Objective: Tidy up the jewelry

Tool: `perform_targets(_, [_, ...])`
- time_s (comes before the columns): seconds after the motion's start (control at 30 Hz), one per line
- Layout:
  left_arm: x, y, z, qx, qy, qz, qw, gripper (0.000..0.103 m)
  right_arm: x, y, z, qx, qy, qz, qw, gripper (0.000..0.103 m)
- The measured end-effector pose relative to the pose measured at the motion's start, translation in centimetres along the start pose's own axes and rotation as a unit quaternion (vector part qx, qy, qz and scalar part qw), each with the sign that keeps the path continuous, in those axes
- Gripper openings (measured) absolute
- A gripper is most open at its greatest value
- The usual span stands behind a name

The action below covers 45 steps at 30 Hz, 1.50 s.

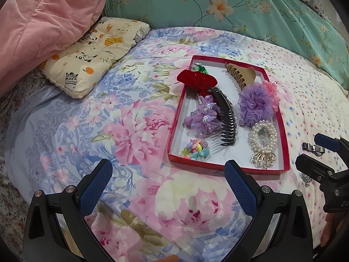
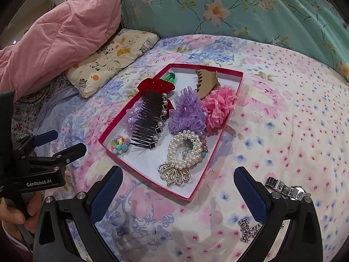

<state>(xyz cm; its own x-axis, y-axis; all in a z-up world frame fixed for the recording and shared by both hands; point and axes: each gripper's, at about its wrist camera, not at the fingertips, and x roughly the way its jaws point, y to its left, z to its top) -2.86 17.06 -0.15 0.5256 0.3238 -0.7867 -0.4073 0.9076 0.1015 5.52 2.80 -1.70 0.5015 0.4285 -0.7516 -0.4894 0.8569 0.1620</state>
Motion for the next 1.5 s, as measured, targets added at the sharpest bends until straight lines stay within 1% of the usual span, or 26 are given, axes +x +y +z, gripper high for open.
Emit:
perform_targets(1.07, [-0.3, -0.1, -0.1, -0.006, 0.000, -0.001, 1.0000, 0.103, -0.5, 0.3, 0.2, 0.004, -0.003, 0.001, 1.000, 0.103])
perform_targets(1.5, [-0.2, -0.2, -0.2, -0.010, 0.000, -0.003, 0.9999, 0.103, -1.1, 0.4, 0.5, 0.009, -0.013, 0.002, 1.000, 0.103])
